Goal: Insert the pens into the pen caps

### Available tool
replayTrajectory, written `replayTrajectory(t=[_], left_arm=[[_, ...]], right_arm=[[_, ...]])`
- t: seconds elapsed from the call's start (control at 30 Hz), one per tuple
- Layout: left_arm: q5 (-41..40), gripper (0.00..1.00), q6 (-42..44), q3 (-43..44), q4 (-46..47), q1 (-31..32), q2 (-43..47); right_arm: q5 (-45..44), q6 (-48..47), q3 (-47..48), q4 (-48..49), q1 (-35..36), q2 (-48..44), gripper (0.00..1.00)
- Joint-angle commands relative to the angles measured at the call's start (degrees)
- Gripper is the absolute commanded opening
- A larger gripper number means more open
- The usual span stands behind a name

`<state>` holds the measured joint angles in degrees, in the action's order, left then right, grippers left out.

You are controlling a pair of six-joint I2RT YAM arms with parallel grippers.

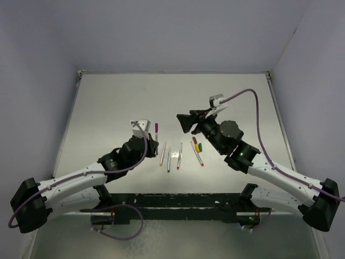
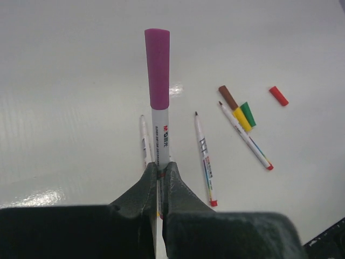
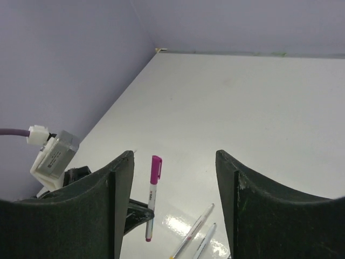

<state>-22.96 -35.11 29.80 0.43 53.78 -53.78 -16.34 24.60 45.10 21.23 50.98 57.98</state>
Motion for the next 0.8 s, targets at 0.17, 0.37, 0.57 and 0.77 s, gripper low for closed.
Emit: replayTrajectory(t=[0.17,0.37,0.57,0.77], left_arm=[[6.1,0.00,2.8,6.2,-2.1,-15.0,-8.3],[17.7,0.00,5.2,10.7,-2.9,-26.7,-19.0],[25.8,0.00,8.1,17.6,-6.3,-32.3,-29.8],[27.9,0.02,8.6,20.1,-7.2,-34.2,-34.4]], right_arm=[[-10.2,-0.9,-0.3,-5.4,0.0,-3.6,0.65],[-14.4,0.5,-3.1,-8.6,-0.7,-4.8,0.63],[-14.2,3.2,-5.4,-11.0,-1.1,-5.0,0.71],[-17.3,6.2,-8.0,-12.1,-1.3,-6.5,1.00]])
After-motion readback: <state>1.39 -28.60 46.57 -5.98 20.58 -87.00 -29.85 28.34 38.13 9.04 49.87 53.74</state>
